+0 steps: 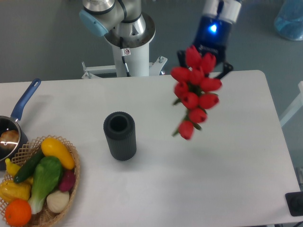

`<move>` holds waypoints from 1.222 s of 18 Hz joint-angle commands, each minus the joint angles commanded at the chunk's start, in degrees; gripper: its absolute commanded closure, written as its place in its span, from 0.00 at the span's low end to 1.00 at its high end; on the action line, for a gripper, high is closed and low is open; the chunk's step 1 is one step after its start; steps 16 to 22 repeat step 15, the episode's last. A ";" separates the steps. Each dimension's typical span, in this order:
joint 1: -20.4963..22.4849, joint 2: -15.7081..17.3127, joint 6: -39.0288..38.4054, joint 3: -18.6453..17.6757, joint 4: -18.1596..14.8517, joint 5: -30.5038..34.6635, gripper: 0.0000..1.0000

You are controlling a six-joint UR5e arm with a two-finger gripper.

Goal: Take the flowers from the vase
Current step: 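Carry the tulip bunch up and away from the vase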

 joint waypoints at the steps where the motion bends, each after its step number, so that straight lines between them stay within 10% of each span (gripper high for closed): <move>1: -0.17 -1.41 0.88 0.09 0.17 2.46 1.00; 12: -4.74 -14.77 11.25 10.27 -0.08 21.99 1.00; 22: -5.71 -16.45 11.26 11.25 -0.97 26.12 1.00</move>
